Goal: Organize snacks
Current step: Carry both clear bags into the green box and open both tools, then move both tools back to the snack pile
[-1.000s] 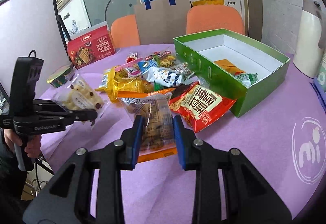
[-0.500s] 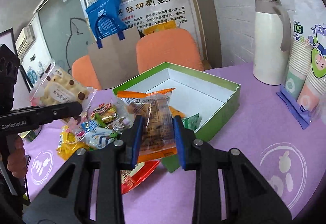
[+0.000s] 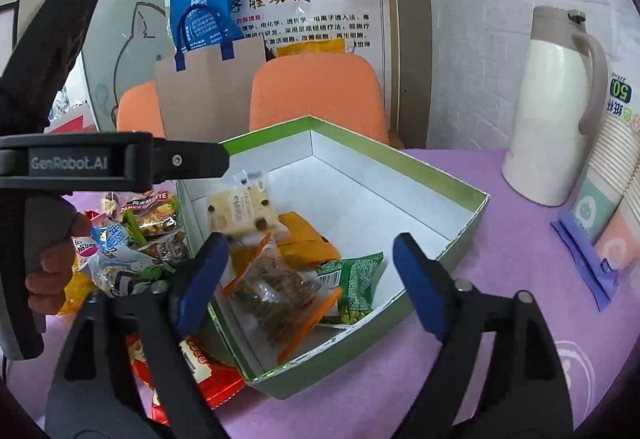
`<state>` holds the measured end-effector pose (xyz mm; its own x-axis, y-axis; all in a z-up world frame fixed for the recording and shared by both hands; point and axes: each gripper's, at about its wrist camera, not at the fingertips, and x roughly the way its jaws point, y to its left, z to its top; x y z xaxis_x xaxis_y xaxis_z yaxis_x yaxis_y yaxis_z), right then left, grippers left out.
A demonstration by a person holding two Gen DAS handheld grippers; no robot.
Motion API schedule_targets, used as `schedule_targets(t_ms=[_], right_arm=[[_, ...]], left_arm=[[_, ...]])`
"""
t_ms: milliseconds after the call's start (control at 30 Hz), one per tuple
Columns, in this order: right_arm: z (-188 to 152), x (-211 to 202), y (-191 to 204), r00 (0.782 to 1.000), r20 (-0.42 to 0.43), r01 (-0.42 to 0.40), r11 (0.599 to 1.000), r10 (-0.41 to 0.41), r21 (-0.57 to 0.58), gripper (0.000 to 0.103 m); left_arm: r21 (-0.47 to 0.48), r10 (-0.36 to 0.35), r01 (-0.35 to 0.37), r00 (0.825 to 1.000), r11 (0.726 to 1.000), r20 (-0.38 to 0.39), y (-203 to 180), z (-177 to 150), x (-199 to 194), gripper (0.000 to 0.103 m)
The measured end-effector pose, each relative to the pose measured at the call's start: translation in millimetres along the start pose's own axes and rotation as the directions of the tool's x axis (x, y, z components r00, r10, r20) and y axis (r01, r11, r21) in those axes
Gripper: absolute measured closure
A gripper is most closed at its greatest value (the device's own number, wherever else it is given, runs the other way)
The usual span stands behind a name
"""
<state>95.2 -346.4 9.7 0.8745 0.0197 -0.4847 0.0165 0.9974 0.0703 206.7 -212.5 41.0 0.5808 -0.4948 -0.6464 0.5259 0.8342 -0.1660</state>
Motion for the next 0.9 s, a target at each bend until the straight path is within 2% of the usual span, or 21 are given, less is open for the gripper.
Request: schedule_targets(t_ms=[133,233,333,433,500,633,733,833,900], right_arm=[[-3,-8,-2,1.000,0.002,-0.003,0.999,0.003,0.033,0.015],[0,-14,1,1.000,-0.007,-0.008,0.999,0.008,0.042,0.014],[5,-30,6,1.000,0.002,-0.021,0.998,0.021,0.056,0.014],[12,-52,15,0.999,0.035,-0.025,0.998,0.023,0.060,0.006],[14,-71,24,0.997,0.064,-0.034,0.998,0.031,0.047,0.006],[6,-100,42,0.994,0.090,-0.061,0.998,0.058,0.028,0.004],[-13,-107,50,0.992,0.048,-0.115,0.993,0.113,0.031,0.004],[-36,-93,55,0.985,-0.070,-0.156,0.987,0.159,0.039,0.004],[-50,-78,57,0.977,-0.145,-0.149,0.988,0.155,0.050,0.004]], left_arm=[[-0.001,-0.005,0.005,1.000,1.000,-0.020,12,-10,-7,0.000],[0.010,0.003,-0.003,1.000,1.000,0.006,14,-15,-23,0.000],[0.026,0.015,-0.016,0.999,1.000,0.044,15,-16,-50,0.000],[0.036,0.026,-0.029,0.997,0.999,0.078,18,-19,-82,0.000],[0.035,0.030,-0.034,0.994,0.999,0.102,21,-24,-104,0.000],[0.036,0.094,-0.098,0.990,0.995,0.107,25,-47,-143,0.000],[0.034,0.095,-0.098,0.992,0.995,0.084,32,-76,-160,0.000],[0.008,0.123,-0.123,0.992,0.992,0.015,44,-114,-164,0.000],[-0.018,0.148,-0.148,0.989,0.989,-0.010,54,-138,-164,0.000]])
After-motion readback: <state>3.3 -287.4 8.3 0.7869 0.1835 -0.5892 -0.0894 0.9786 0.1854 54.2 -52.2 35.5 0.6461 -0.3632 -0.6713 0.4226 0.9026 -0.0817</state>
